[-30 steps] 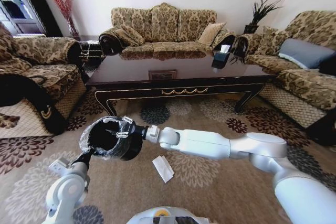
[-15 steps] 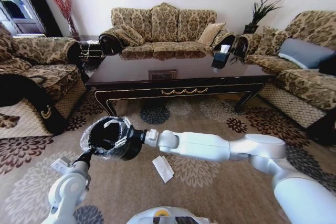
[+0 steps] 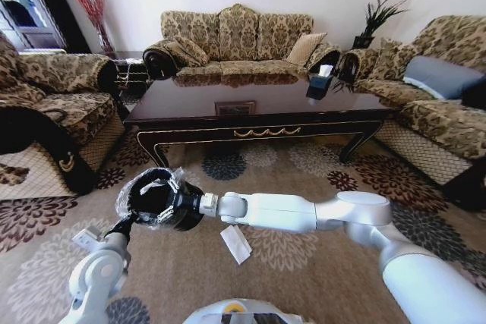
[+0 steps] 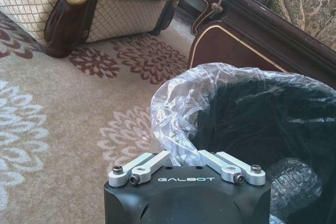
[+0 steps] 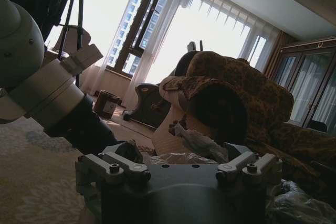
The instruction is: Move to the front of the table and pick up the trash from the floor, then place it into the trash bin.
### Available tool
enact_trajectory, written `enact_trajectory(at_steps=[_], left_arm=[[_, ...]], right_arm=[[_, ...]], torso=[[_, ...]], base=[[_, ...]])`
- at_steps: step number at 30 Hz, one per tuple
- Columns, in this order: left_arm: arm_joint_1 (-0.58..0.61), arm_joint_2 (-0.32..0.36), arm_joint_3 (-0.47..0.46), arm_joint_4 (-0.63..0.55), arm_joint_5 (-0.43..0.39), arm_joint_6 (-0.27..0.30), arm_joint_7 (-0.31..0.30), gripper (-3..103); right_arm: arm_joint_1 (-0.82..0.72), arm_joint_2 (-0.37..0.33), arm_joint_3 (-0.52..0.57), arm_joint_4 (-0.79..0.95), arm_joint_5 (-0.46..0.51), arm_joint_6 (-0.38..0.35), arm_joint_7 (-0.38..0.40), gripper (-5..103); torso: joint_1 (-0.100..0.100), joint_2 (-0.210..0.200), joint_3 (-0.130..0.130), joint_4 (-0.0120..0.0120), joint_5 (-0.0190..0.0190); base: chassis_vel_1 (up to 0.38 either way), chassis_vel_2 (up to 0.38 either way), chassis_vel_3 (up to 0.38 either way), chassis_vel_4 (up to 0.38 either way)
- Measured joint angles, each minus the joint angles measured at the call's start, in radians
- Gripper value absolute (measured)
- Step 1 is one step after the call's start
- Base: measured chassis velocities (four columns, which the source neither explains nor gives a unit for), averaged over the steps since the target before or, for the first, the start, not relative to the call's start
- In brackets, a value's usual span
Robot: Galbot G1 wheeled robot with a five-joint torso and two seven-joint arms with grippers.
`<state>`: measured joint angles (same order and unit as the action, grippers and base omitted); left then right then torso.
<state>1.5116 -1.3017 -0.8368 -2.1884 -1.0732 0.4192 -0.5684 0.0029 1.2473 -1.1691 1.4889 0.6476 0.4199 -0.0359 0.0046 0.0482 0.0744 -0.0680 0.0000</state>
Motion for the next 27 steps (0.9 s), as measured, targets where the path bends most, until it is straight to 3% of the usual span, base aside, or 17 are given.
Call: enact_trajectory(at_steps=[9, 27], left_arm=[[0.001, 0.006, -0.003, -0.004, -0.004, -0.001, 0.000, 3], [-0.004, 0.002, 0.006, 0.005, 0.004, -0.002, 0.004, 3]], right_arm=[[0.008, -0.061, -0.024, 0.030, -0.075, 0.014, 0.042, 100], [0.027, -0.152, -0.020, 0.077, -0.078, 0.022, 0.043, 100]], torso=[[0.000, 0.000, 0.000, -0.0001, 0.0000], [0.000, 0.000, 0.000, 0.0000, 0.0001]], base=[[0.000, 0.000, 0.000, 0.000], [0.000, 0.000, 0.000, 0.000]])
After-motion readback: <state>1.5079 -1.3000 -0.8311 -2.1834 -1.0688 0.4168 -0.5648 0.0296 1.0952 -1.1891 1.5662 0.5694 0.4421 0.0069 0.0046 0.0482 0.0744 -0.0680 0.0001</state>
